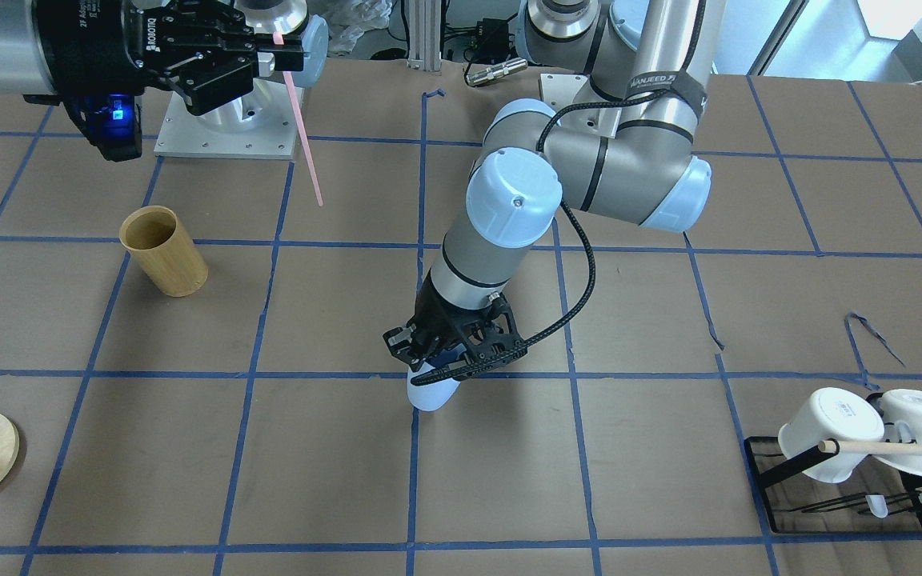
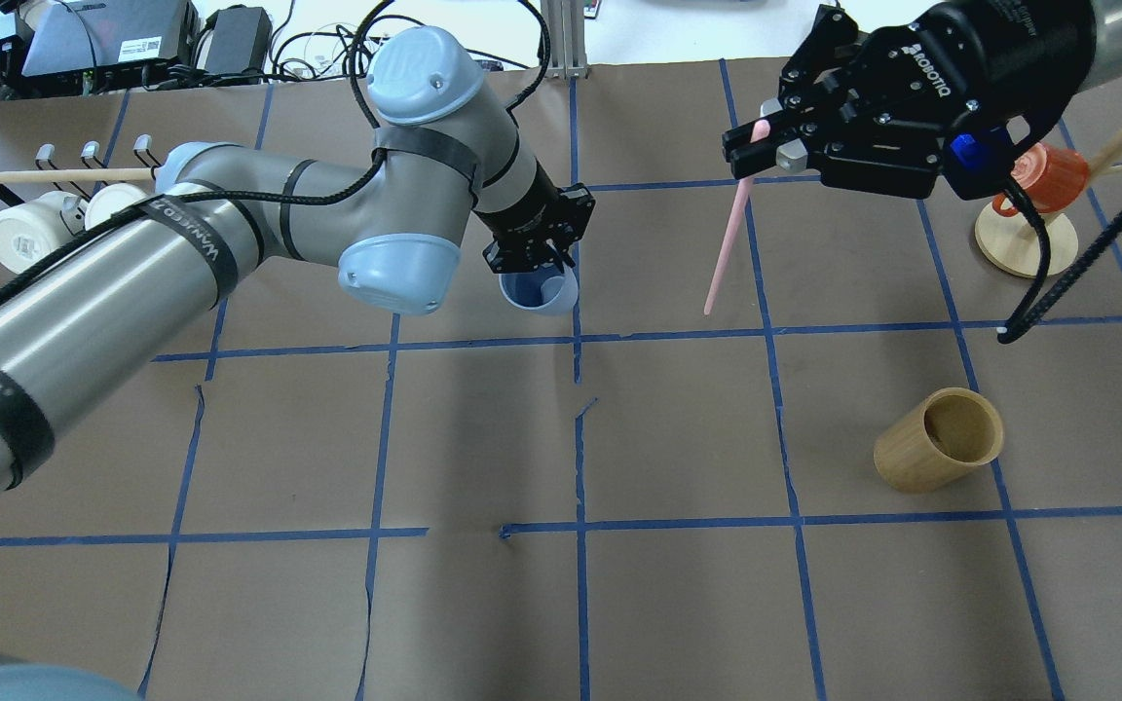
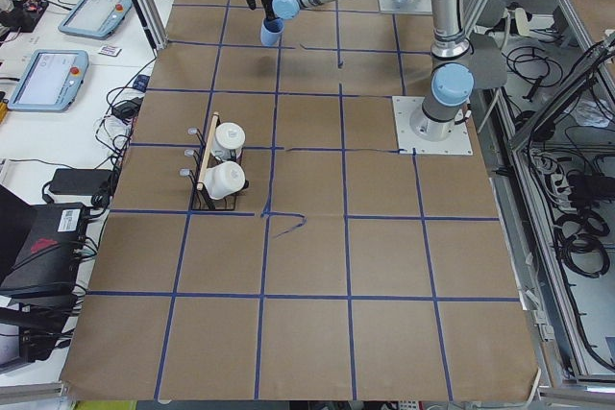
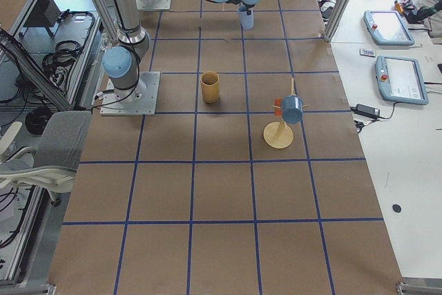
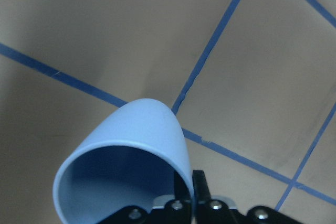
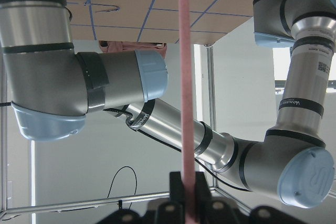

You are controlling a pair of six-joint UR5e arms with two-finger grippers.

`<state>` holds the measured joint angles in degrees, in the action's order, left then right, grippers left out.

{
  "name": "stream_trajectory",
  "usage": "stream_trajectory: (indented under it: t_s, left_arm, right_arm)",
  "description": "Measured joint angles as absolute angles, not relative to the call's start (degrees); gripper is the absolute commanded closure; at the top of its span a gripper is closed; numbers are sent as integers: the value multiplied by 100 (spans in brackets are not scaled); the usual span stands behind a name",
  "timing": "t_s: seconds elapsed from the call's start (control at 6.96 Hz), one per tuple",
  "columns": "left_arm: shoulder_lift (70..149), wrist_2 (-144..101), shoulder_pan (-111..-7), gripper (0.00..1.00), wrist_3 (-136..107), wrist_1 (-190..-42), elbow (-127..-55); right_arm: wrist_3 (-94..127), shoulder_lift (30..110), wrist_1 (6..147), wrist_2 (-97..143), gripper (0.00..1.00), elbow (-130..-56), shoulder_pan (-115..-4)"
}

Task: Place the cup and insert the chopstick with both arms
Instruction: 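Carry the blue cup centerward with the left gripper while the right lifts the chopstick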

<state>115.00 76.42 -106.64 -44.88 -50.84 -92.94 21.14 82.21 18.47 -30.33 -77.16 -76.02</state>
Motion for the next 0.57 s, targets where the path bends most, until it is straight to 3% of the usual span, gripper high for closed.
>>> stream_trajectory:
  t_s: [0.14, 0.29, 0.57]
  left_arm:
    - [11639, 7658, -10753, 78, -4490, -4977, -9253]
    - [11711, 7729, -10797, 1, -4482, -4947, -9250]
    - [11804, 7941, -10819, 0, -4460, -4924, -9237]
  right_arm:
    - [2111, 8202, 1853, -2948, 100, -7715, -7625]
    - [2110, 8180, 1870, -2841, 100, -7712, -7626]
    - [2118, 8160, 1911, -2551, 100, -7706, -7622]
